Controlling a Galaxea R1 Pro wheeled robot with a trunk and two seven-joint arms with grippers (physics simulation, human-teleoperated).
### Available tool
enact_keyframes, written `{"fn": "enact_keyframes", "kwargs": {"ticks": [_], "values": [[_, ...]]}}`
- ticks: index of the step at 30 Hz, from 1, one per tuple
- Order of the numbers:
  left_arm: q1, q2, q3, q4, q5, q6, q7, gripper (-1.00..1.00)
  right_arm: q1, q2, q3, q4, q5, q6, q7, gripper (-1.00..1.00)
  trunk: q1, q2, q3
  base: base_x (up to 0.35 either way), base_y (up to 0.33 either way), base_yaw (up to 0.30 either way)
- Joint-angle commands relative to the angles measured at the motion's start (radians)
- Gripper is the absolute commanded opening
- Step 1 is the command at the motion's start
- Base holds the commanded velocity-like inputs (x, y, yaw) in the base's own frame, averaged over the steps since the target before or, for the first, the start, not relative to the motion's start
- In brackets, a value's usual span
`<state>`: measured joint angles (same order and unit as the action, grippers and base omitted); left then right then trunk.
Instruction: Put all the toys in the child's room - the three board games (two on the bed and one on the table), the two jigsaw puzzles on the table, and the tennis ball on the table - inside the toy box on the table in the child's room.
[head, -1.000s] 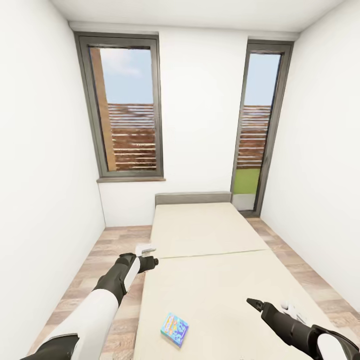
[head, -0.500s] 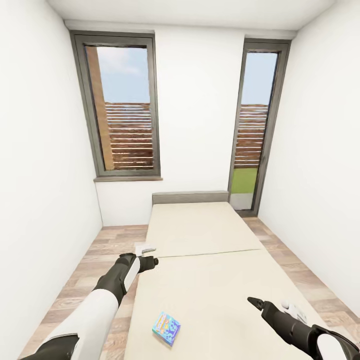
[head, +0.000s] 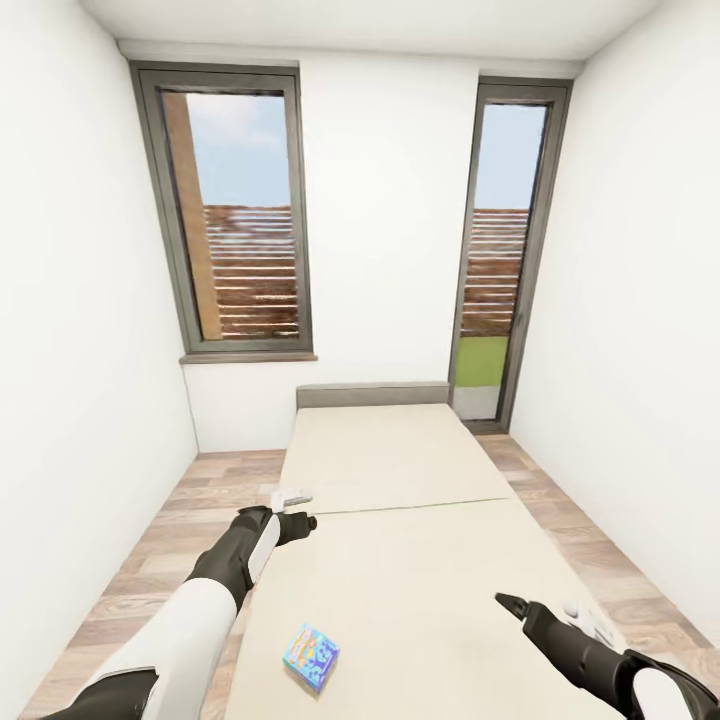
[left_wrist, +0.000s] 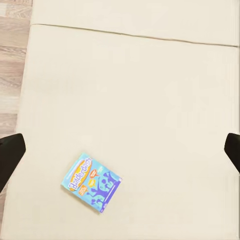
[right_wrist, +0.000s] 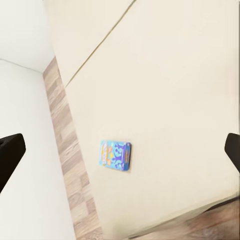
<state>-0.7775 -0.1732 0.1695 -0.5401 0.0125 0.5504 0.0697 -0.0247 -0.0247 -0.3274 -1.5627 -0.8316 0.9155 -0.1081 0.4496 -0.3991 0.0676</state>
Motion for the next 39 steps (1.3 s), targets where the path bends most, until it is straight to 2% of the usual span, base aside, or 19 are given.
{"fn": "enact_keyframes", "kwargs": {"ticks": [1,4,7,9,11,18,22,26,29,31,33,39], "values": [[0.0,-0.001,0.005,-0.001,0.002,0.005,0.003,1.0,-0.001,0.0,0.001,-0.001,-0.011,0.003,-0.011,1.0,0.0,-0.001,-0.001,0.0,-0.095,0.0],[0.0,-0.001,0.005,-0.001,0.002,0.005,0.003,1.0,-0.007,-0.001,0.003,-0.004,-0.011,0.003,-0.014,1.0,0.0,-0.001,-0.001,0.0,-0.044,0.0],[0.0,-0.001,0.005,-0.001,0.002,0.005,0.003,1.0,-0.043,-0.003,0.003,-0.005,-0.012,0.004,-0.016,1.0,0.0,-0.001,-0.001,0.0,-0.077,0.0],[0.0,-0.001,0.005,-0.001,0.001,0.005,0.004,1.0,-0.1,-0.004,0.004,-0.004,-0.013,0.006,-0.018,1.0,0.0,-0.001,-0.001,0.0,-0.198,0.0],[0.0,-0.001,0.005,-0.001,0.002,0.005,0.004,1.0,-0.132,-0.005,0.004,-0.003,-0.013,0.007,-0.018,1.0,0.0,-0.001,-0.001,0.0,-0.195,0.0],[0.0,-0.001,0.005,-0.001,0.003,0.005,0.005,1.0,-0.176,0.005,0.005,-0.003,-0.014,0.001,-0.02,1.0,0.0,-0.001,-0.001,0.0,-0.061,0.0],[0.0,-0.001,0.005,-0.001,0.004,-0.011,0.013,1.0,-0.23,0.005,0.01,-0.005,-0.014,0.009,-0.025,1.0,0.0,-0.001,-0.001,0.0,-0.007,0.0],[0.0,-0.001,0.009,0.001,0.004,-0.026,0.042,1.0,-0.268,-0.006,0.05,-0.007,-0.013,0.019,-0.042,1.0,0.0,-0.001,-0.001,0.0,-0.002,0.0],[0.0,-0.001,0.012,0.001,0.005,-0.029,0.078,1.0,-0.283,-0.009,0.08,-0.012,-0.013,0.058,-0.048,1.0,0.0,-0.001,-0.001,0.0,0.0,0.0],[0.0,-0.001,0.014,0.002,0.006,-0.031,0.109,1.0,-0.298,-0.007,0.12,-0.014,-0.013,0.104,-0.058,1.0,0.0,-0.001,-0.001,0.0,0.0,0.0],[0.0,-0.001,0.015,0.005,0.006,-0.031,0.123,1.0,-0.305,-0.009,0.143,-0.013,-0.012,0.108,-0.065,1.0,0.0,-0.001,-0.001,0.0,0.0,0.0],[0.0,-0.001,0.015,0.018,0.006,-0.033,0.135,1.0,-0.307,-0.012,0.162,-0.011,-0.013,0.079,-0.068,1.0,0.0,-0.001,-0.001,0.0,0.0,0.0]]}}
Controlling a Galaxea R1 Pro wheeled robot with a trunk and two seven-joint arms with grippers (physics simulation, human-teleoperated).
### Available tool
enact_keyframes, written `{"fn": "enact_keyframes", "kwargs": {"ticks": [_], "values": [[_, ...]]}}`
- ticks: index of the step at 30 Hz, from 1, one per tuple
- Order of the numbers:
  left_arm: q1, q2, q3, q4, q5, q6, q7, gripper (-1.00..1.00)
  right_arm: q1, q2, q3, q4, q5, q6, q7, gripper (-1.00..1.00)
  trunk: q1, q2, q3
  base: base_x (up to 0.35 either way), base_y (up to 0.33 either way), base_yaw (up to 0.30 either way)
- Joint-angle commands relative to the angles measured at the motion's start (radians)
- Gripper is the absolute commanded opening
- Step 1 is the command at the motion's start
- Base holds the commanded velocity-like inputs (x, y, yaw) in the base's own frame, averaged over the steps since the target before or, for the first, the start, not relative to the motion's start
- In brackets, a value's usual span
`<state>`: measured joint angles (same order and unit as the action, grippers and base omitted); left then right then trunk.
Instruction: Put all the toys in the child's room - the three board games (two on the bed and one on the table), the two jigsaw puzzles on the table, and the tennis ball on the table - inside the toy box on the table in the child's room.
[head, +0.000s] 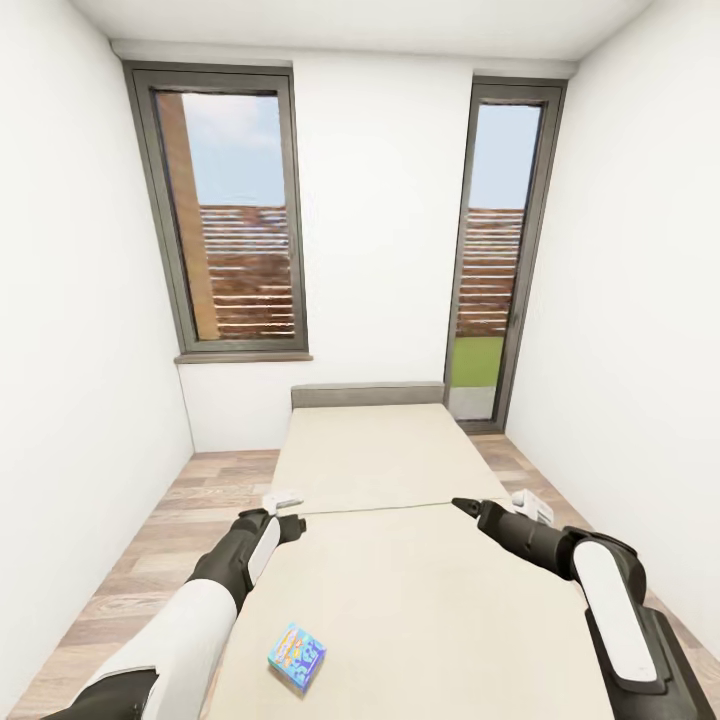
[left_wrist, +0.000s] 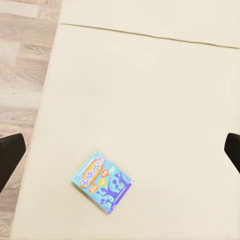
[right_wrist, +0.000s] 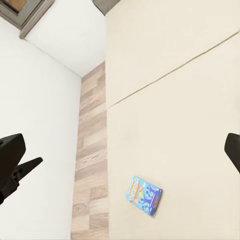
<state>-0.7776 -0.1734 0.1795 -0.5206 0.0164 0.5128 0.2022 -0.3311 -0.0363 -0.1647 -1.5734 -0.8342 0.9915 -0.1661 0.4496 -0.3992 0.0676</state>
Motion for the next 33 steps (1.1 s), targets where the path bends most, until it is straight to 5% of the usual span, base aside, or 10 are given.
{"fn": "enact_keyframes", "kwargs": {"ticks": [1,33], "values": [[0.0,-0.001,0.005,0.0,0.002,0.004,0.003,1.0,0.001,-0.001,0.001,-0.001,-0.01,0.0,-0.01,1.0,0.0,-0.001,-0.001,0.0,0.0,0.0],[0.0,-0.001,0.005,0.002,0.002,-0.002,0.005,1.0,0.007,-0.001,0.001,0.001,-0.011,-0.007,-0.006,1.0,0.0,-0.001,-0.014,0.0,0.0,0.0]]}}
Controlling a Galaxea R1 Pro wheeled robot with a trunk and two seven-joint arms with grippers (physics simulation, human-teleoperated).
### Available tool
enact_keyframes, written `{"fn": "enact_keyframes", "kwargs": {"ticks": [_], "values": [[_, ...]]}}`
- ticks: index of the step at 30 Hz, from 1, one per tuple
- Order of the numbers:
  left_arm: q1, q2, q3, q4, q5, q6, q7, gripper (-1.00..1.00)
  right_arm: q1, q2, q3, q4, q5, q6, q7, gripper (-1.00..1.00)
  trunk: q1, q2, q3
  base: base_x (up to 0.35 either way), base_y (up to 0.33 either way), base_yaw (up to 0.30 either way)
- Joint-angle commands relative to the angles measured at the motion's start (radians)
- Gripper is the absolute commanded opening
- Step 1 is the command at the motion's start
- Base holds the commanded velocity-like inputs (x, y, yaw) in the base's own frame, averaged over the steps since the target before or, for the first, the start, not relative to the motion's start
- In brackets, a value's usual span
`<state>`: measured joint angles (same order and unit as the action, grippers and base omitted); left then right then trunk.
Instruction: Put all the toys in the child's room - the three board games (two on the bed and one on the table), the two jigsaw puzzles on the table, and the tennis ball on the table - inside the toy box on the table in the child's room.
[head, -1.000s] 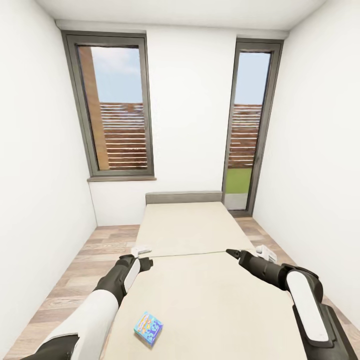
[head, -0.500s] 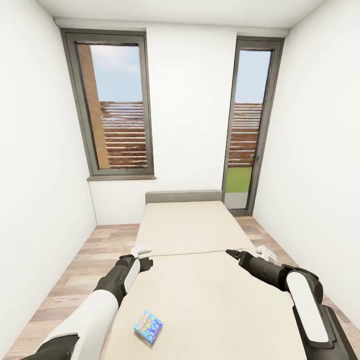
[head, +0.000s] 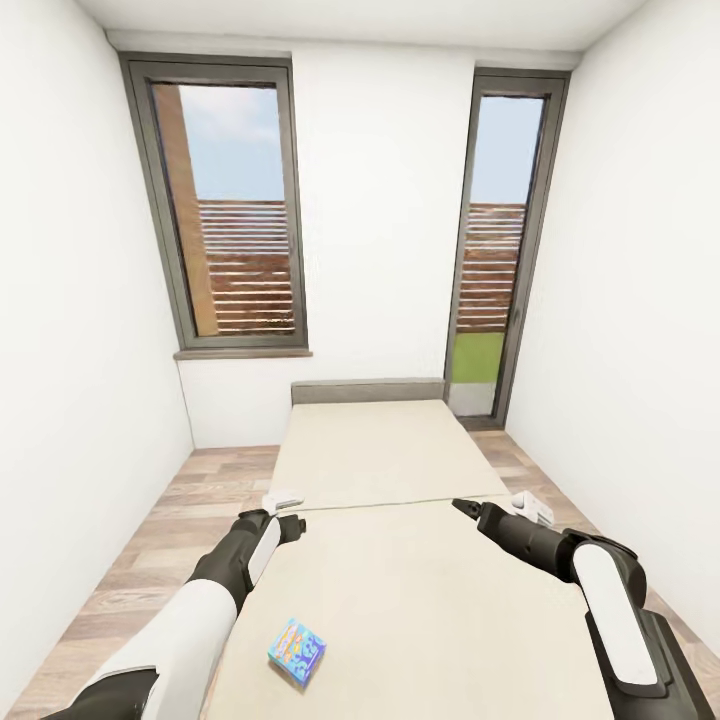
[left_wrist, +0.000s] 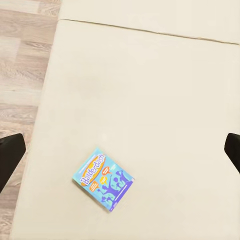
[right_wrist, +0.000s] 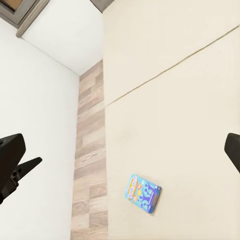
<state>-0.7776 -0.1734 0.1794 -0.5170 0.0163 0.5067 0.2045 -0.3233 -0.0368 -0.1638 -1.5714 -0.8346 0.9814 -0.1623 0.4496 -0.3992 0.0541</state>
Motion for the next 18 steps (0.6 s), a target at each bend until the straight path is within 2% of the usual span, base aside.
{"fn": "enact_keyframes", "kwargs": {"ticks": [1,10,18], "values": [[0.0,-0.001,0.005,-0.001,0.002,0.004,0.003,1.0,0.0,0.0,0.0,-0.001,-0.011,0.003,-0.01,1.0,0.0,-0.001,-0.001,0.0,0.0,0.0],[0.0,-0.001,0.005,-0.001,0.001,0.004,0.001,1.0,0.0,0.0,0.001,0.0,-0.011,0.003,-0.01,1.0,0.0,-0.001,-0.001,0.0,0.0,0.0],[0.0,-0.001,0.005,-0.001,0.0,0.004,0.001,1.0,0.0,0.0,0.002,0.004,-0.011,0.004,-0.01,1.0,0.0,-0.001,-0.012,0.0,0.0,0.0]]}}
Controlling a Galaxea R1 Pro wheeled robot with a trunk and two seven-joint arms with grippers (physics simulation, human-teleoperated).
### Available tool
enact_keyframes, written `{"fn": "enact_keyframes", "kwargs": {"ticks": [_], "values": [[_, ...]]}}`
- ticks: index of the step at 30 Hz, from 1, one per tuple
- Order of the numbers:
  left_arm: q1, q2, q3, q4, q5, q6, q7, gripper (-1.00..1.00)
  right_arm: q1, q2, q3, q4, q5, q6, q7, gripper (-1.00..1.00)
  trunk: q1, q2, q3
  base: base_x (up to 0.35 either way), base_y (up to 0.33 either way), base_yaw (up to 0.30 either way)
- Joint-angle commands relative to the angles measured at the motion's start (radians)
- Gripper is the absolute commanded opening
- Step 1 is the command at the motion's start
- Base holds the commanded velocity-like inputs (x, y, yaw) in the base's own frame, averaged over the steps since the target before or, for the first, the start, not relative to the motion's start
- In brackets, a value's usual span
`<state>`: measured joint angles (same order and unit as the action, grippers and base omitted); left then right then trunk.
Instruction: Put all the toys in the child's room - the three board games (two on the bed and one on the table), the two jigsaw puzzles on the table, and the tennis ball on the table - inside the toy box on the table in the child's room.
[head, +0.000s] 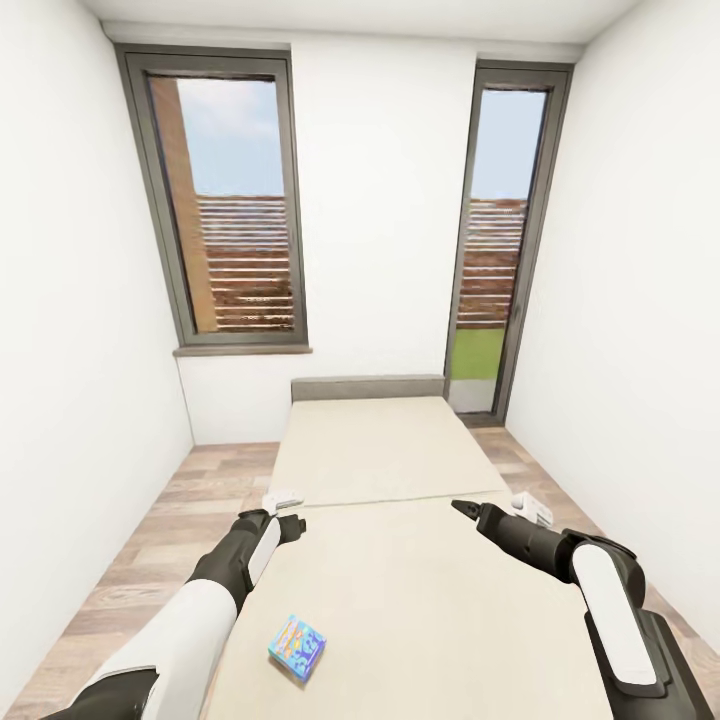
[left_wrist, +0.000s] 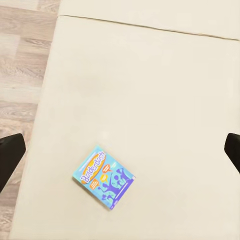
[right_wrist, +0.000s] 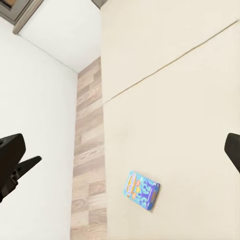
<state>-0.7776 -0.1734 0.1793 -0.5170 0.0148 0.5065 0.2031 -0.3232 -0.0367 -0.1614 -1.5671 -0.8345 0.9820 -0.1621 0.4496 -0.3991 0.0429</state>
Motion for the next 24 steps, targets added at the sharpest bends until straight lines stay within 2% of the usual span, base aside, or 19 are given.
{"fn": "enact_keyframes", "kwargs": {"ticks": [1,20,24], "values": [[0.0,-0.001,0.005,-0.001,0.002,0.004,0.003,1.0,0.0,0.0,0.0,0.0,-0.011,0.004,-0.01,1.0,0.0,-0.001,-0.002,0.0,0.0,0.0],[0.0,-0.001,0.003,-0.001,0.001,0.003,0.002,1.0,0.0,-0.002,-0.002,-0.002,-0.011,0.014,-0.008,1.0,0.0,-0.001,-0.033,0.0,0.0,0.0],[0.0,-0.001,0.003,0.001,0.001,-0.015,0.003,1.0,0.0,-0.001,0.002,-0.002,-0.011,0.015,-0.009,1.0,0.0,-0.001,-0.04,0.0,0.0,0.0]]}}
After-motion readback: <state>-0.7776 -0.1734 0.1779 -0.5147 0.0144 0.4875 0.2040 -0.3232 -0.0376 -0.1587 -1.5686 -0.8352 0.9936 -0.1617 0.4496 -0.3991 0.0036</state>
